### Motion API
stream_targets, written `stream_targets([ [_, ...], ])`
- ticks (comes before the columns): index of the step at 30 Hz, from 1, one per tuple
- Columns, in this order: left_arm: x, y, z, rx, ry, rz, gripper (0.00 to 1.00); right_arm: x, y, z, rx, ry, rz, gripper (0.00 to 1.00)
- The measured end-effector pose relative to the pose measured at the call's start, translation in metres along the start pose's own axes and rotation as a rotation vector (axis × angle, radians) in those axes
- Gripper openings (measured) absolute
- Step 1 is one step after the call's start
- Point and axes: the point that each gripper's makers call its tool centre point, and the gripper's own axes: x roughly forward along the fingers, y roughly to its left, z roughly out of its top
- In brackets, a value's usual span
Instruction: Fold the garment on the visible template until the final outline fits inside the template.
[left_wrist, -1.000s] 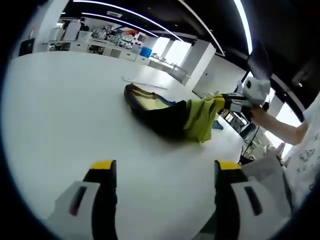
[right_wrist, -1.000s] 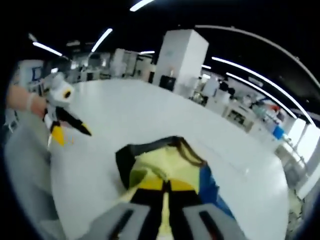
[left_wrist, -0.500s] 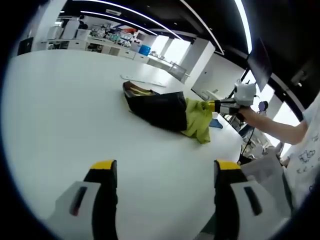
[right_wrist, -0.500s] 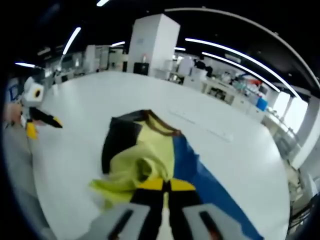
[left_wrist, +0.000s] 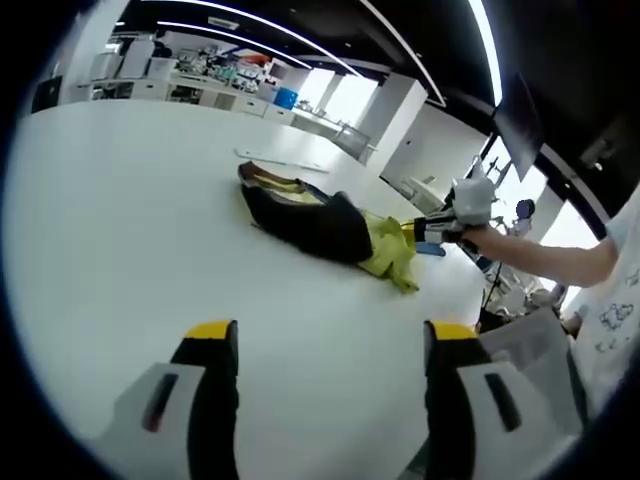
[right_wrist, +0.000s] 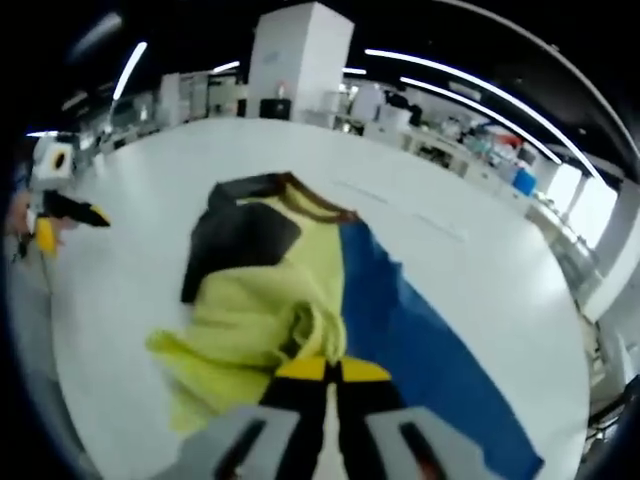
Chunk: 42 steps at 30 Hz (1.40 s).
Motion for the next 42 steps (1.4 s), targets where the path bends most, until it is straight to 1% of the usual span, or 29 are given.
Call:
stream_targets([
  [4, 0.005, -0.003, 0.002, -0.002, 0.004, -0.008, 0.72, -0.002, -0.001, 0.000, 0.020, -0.012, 0.008, 0.00],
  [7, 0.008, -0.005, 0.003, 0.001, 0.006, -0.017, 0.72, -0.006, -0.001, -0.001, 0.036, -0.019, 0.015, 0.04],
  [11, 0.010, -0.006, 0.003, 0.002, 0.011, -0.024, 0.72, -0.011, -0.004, -0.002, 0.048, -0.035, 0.025, 0.13],
  [13, 0.011, -0.007, 0.002, 0.004, 0.013, -0.027, 0.72, -0.014, -0.001, -0.003, 0.052, -0.050, 0.044, 0.17],
  [15, 0.011, -0.008, 0.002, 0.005, 0.015, -0.028, 0.72, -0.017, -0.002, -0.005, 0.050, -0.050, 0.043, 0.21],
  [16, 0.011, -0.008, 0.002, 0.006, 0.015, -0.029, 0.72, -0.017, -0.003, -0.003, 0.057, -0.061, 0.052, 0.24],
  [17, 0.011, -0.009, 0.002, 0.006, 0.015, -0.030, 0.72, -0.019, 0.000, -0.002, 0.079, -0.072, 0.076, 0.27],
  [19, 0.011, -0.009, 0.003, 0.008, 0.016, -0.030, 0.72, -0.026, 0.012, 0.002, 0.108, -0.094, 0.135, 0.36],
  [21, 0.012, -0.009, 0.003, 0.008, 0.016, -0.031, 0.72, -0.030, 0.014, 0.003, 0.095, -0.096, 0.140, 0.42],
  [23, 0.012, -0.009, 0.003, 0.010, 0.017, -0.032, 0.72, -0.037, 0.019, 0.009, 0.067, -0.114, 0.163, 0.48],
  [24, 0.012, -0.009, 0.003, 0.010, 0.018, -0.032, 0.72, -0.042, 0.023, 0.009, 0.073, -0.119, 0.171, 0.51],
  [25, 0.012, -0.009, 0.003, 0.012, 0.020, -0.034, 0.72, -0.050, 0.030, 0.010, 0.074, -0.137, 0.195, 0.57],
  [27, 0.013, -0.010, 0.004, 0.014, 0.021, -0.035, 0.72, -0.055, 0.037, 0.016, 0.088, -0.162, 0.233, 0.67],
  [29, 0.013, -0.009, 0.004, 0.016, 0.023, -0.038, 0.72, -0.057, 0.037, 0.021, 0.098, -0.179, 0.251, 0.73],
  [30, 0.014, -0.009, 0.005, 0.017, 0.025, -0.040, 0.72, -0.063, 0.040, 0.023, 0.099, -0.190, 0.263, 0.75],
  [32, 0.015, -0.005, 0.006, 0.022, 0.027, -0.043, 0.72, -0.071, 0.043, 0.026, 0.103, -0.203, 0.274, 0.83],
  [35, 0.017, -0.005, 0.009, 0.025, 0.027, -0.047, 0.72, -0.080, 0.048, 0.029, 0.111, -0.207, 0.297, 0.91],
  [38, 0.020, -0.005, 0.011, 0.035, 0.032, -0.051, 0.72, -0.086, 0.048, 0.029, 0.097, -0.214, 0.298, 0.94],
  [40, 0.023, -0.006, 0.013, 0.040, 0.037, -0.057, 0.71, -0.090, 0.050, 0.029, 0.097, -0.221, 0.306, 0.99],
  [42, 0.027, -0.008, 0.015, 0.052, 0.043, -0.062, 0.71, -0.092, 0.051, 0.027, 0.099, -0.216, 0.307, 0.99],
])
